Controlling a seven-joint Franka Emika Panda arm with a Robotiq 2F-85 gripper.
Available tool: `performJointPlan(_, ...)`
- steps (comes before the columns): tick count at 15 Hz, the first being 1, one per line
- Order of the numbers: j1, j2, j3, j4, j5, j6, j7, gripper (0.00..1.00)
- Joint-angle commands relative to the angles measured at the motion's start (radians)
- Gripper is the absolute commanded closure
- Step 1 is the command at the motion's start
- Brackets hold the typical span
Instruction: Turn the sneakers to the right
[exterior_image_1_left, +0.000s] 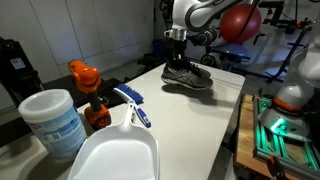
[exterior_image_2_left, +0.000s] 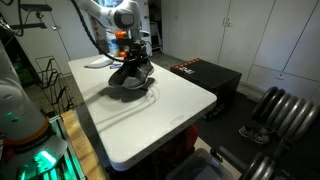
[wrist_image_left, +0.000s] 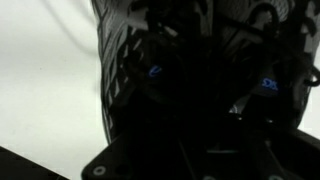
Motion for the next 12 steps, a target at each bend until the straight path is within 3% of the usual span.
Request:
performJointPlan(1,0.003,-0.082,0.019,0.016,-0.019,-0.115,-0.167,0.94)
performJointPlan(5,0.016,-0.106,0.027,0.052,-0.020,-0.213,-0.359,0.94)
performJointPlan(6,0.013,-0.088,0.020,0.028,-0.003,-0.157,-0.282,0.94)
performJointPlan(7,0.015,-0.091,0.021,0.031,-0.002,-0.164,-0.292,0.77)
performJointPlan(12,0.013,-0.074,0.021,0.030,-0.002,-0.162,-0.289,0.77)
